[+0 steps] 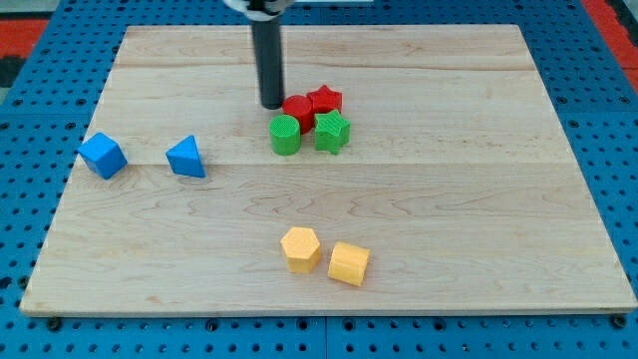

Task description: Push blue cube towards yellow hexagon

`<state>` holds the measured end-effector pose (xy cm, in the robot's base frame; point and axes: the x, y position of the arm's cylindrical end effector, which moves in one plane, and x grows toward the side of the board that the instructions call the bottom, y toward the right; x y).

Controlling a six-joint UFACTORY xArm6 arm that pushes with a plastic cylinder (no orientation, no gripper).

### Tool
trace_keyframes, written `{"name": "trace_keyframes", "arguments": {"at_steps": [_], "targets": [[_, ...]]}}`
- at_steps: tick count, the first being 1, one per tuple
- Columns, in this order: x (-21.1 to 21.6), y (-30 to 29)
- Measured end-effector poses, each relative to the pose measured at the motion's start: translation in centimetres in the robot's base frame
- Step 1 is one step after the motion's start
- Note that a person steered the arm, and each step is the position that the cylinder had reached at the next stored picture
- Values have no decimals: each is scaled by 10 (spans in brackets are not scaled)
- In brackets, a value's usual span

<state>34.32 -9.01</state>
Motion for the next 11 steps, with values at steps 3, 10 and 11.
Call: {"name": "trace_keyframes", "arguments": {"at_steps": [3,10,11], "targets": [[94,-166],[212,-28],[174,-116]]}}
